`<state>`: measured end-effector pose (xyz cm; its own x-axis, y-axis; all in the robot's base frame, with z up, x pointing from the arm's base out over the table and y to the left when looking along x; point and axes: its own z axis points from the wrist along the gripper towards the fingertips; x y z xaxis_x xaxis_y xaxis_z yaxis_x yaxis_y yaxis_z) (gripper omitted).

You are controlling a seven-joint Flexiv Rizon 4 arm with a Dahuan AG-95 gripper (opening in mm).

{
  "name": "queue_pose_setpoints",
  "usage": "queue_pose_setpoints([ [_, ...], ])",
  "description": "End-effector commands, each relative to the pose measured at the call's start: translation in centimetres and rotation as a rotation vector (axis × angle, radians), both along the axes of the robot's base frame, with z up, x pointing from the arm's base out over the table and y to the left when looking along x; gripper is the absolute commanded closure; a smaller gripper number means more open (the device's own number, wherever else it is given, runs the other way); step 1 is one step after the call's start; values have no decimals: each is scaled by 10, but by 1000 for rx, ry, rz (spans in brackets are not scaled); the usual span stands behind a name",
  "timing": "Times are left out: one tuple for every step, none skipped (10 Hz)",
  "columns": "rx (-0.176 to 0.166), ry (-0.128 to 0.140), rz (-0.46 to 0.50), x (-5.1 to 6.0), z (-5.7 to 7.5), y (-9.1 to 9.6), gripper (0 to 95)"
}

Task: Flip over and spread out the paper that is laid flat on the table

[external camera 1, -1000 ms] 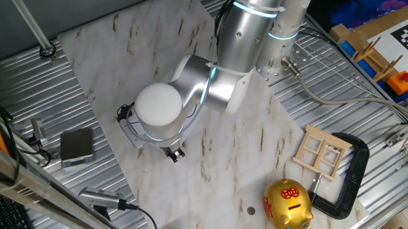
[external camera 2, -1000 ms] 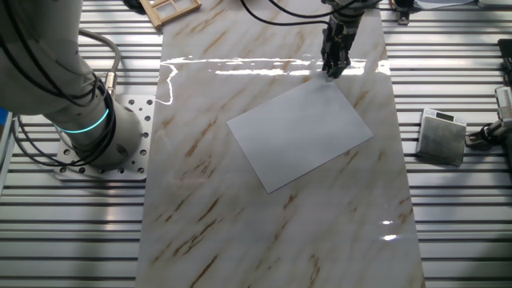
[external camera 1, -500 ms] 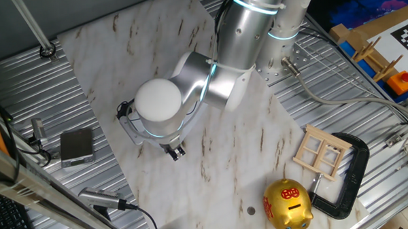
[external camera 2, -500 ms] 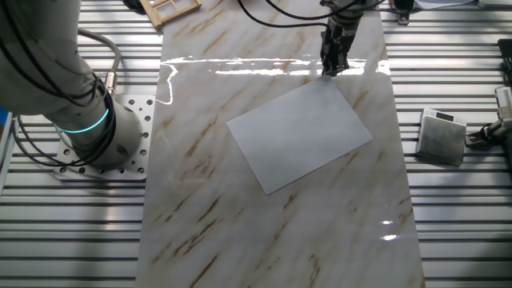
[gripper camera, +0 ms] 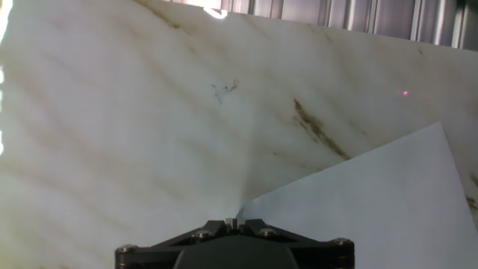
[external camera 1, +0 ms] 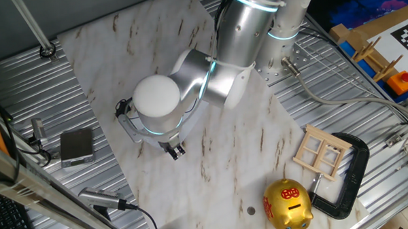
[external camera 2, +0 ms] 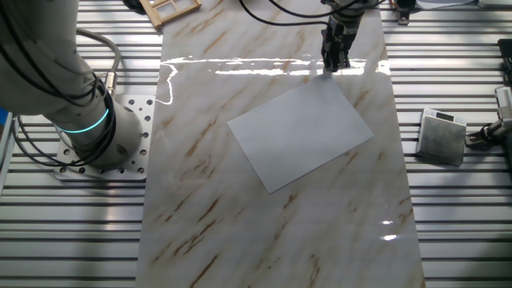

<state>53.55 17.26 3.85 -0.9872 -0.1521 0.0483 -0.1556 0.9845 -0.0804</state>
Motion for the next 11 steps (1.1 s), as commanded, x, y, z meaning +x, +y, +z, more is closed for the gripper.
queue_pose_setpoints([
  [31, 18, -9, -1, 22, 8, 950],
  [38, 25, -9, -1, 32, 10, 950],
  [55, 38, -5, -2, 47, 9, 950],
  [67, 50, 5, -1, 58, 4, 950],
  [76, 66, 18, 0, 69, -5, 950],
  [79, 78, 29, 0, 77, -11, 950],
  [81, 86, 43, 1, 85, -17, 950],
  [84, 90, 52, 2, 89, -21, 950],
  [87, 94, 69, 1, 92, -27, 950],
  [89, 95, 80, 1, 93, -32, 950],
  [94, 98, 94, 1, 95, -38, 950],
])
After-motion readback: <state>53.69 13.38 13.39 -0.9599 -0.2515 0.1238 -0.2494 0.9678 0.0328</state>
